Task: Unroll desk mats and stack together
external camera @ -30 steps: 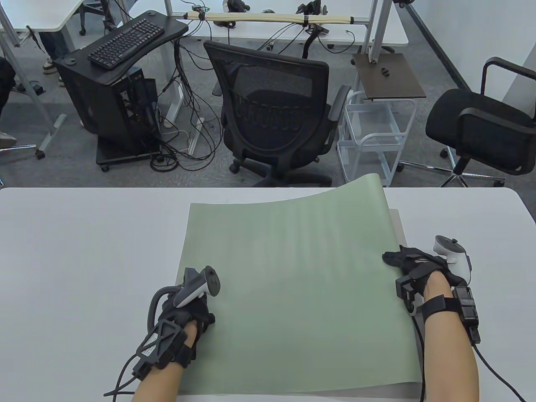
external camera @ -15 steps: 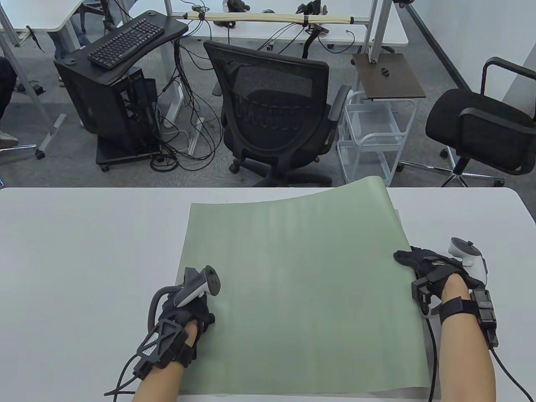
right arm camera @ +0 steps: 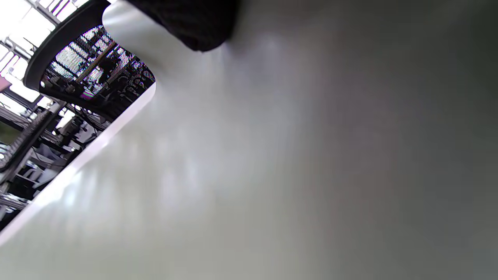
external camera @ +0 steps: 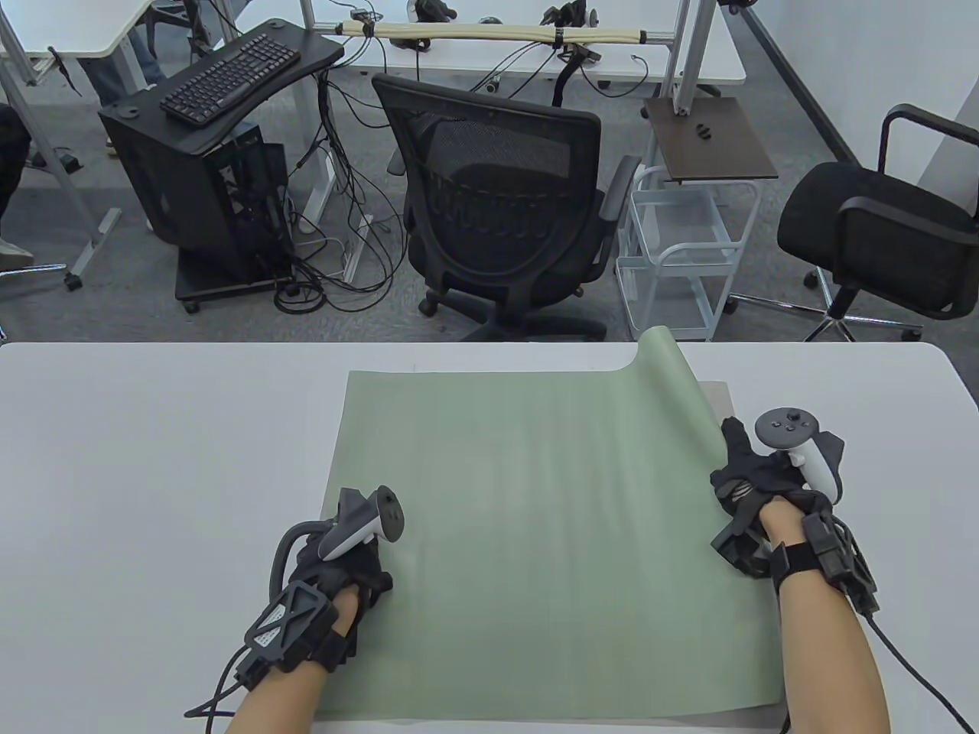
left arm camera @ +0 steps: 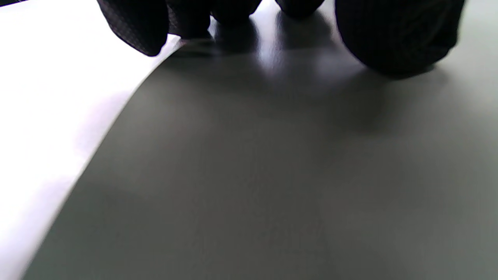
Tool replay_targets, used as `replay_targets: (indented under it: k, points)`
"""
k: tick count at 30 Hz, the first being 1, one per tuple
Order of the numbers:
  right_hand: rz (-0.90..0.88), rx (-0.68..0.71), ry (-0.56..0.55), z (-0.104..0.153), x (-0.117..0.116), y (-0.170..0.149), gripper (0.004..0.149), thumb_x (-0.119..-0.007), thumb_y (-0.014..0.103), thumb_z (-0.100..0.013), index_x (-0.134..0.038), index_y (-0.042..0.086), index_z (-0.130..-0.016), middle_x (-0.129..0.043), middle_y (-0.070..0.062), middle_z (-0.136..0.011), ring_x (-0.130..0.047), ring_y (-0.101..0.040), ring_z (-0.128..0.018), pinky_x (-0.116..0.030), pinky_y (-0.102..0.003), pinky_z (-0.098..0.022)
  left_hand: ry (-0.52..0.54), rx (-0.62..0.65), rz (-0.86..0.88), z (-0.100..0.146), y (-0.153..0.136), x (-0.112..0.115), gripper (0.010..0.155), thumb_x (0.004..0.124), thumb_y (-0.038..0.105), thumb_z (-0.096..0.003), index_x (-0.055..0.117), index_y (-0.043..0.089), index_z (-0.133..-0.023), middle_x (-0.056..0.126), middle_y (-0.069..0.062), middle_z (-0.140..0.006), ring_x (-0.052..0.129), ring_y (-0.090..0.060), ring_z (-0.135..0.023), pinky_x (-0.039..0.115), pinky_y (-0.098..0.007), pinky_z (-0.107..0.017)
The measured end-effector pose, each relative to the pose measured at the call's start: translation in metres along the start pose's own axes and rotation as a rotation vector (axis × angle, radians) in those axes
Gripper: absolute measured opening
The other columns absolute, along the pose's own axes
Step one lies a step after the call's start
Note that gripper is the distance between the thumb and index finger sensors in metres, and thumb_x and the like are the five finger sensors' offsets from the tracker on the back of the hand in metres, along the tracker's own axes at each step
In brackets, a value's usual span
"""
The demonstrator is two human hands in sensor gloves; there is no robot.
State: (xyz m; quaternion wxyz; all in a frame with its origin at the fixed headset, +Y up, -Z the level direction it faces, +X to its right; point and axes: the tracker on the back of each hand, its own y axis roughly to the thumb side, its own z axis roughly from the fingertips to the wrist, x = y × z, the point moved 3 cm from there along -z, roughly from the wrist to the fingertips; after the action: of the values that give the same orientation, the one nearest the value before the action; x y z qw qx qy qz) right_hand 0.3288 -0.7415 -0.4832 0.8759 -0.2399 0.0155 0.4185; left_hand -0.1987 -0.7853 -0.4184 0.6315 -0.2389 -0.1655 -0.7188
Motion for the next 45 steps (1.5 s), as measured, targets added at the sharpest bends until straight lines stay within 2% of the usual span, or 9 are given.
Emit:
replay_targets:
  k: [5, 10, 19, 25, 29, 35, 42, 45]
  points:
    - [0.218, -0.044, -0.102, 0.005, -0.006, 0.01, 0.08, -0.073, 0.02, -0.051, -0.013, 0.048, -0.097, -0.059, -0.004, -0.103, -0.094, -0.031, -0.055, -0.09, -0.032, -0.029, 0.002, 0.005, -0.013, 0.0, 0.001, 0.0, 0.072, 0.077, 0.051, -0.0344, 0.049, 0.027, -0.097, 0.047, -0.02, -0.106, 0.061, -0.049, -0.097, 0.066, -0.056, -0.065]
    - [0.435, -0.125, -0.161, 0.006, -0.015, 0.022, 0.079, -0.072, 0.023, -0.051, -0.012, 0.049, -0.096, -0.059, -0.004, -0.103, -0.093, -0.03, -0.054, -0.09, -0.031, -0.029, -0.005, 0.005, -0.021, 0.0, 0.002, -0.001, 0.072, 0.077, 0.05, -0.0344, 0.05, 0.027, -0.097, 0.048, -0.02, -0.106, 0.061, -0.049, -0.097, 0.066, -0.057, -0.065]
    - [0.78, -0.265, -0.207, 0.001, -0.032, 0.045, 0.079, -0.07, 0.026, -0.051, -0.007, 0.051, -0.093, -0.056, -0.007, -0.104, -0.093, -0.029, -0.055, -0.09, -0.03, -0.03, -0.022, -0.01, -0.018, 0.0, 0.003, -0.001, 0.072, 0.077, 0.05, -0.0345, 0.049, 0.027, -0.097, 0.046, -0.02, -0.107, 0.06, -0.049, -0.097, 0.065, -0.057, -0.066]
    - [0.935, -0.382, -0.183, -0.005, -0.039, 0.054, 0.078, -0.069, 0.029, -0.052, -0.007, 0.053, -0.093, -0.051, -0.01, -0.105, -0.092, -0.029, -0.055, -0.09, -0.03, -0.031, -0.024, -0.012, -0.019, 0.0, 0.004, -0.001, 0.073, 0.077, 0.05, -0.0346, 0.048, 0.027, -0.097, 0.046, -0.02, -0.107, 0.059, -0.049, -0.098, 0.065, -0.057, -0.066]
    - [0.98, -0.458, -0.112, -0.013, -0.041, 0.048, 0.072, -0.066, 0.033, -0.052, -0.013, 0.056, -0.095, -0.048, -0.011, -0.106, -0.09, -0.028, -0.057, -0.089, -0.029, -0.032, -0.027, -0.014, -0.018, 0.0, 0.004, -0.001, 0.073, 0.077, 0.05, -0.0347, 0.048, 0.027, -0.097, 0.045, -0.02, -0.107, 0.059, -0.049, -0.098, 0.065, -0.057, -0.066]
    - [0.92, -0.508, -0.062, -0.023, -0.037, 0.026, 0.069, -0.067, 0.037, -0.051, -0.02, 0.056, -0.097, -0.047, -0.009, -0.106, -0.088, -0.03, -0.06, -0.087, -0.031, -0.035, -0.026, -0.013, -0.015, 0.0, 0.004, -0.001, 0.073, 0.077, 0.05, -0.0346, 0.048, 0.027, -0.097, 0.046, -0.02, -0.107, 0.059, -0.049, -0.098, 0.065, -0.057, -0.066]
    - [0.814, -0.507, 0.007, -0.033, -0.033, 0.006, 0.067, -0.069, 0.04, -0.051, -0.024, 0.057, -0.097, -0.044, -0.009, -0.106, -0.084, -0.031, -0.065, -0.084, -0.031, -0.038, -0.024, -0.013, -0.016, -0.001, 0.004, -0.001, 0.073, 0.077, 0.05, -0.0346, 0.048, 0.027, -0.097, 0.045, -0.02, -0.107, 0.059, -0.049, -0.098, 0.064, -0.057, -0.066]
    - [0.732, -0.47, 0.02, -0.035, -0.028, 0.0, 0.067, -0.072, 0.04, -0.05, -0.027, 0.056, -0.097, -0.038, -0.009, -0.107, -0.077, -0.032, -0.073, -0.081, -0.033, -0.045, -0.028, -0.017, -0.019, 0.0, 0.005, -0.001, 0.073, 0.077, 0.049, -0.0348, 0.047, 0.026, -0.097, 0.045, -0.02, -0.108, 0.058, -0.049, -0.098, 0.063, -0.058, -0.066]
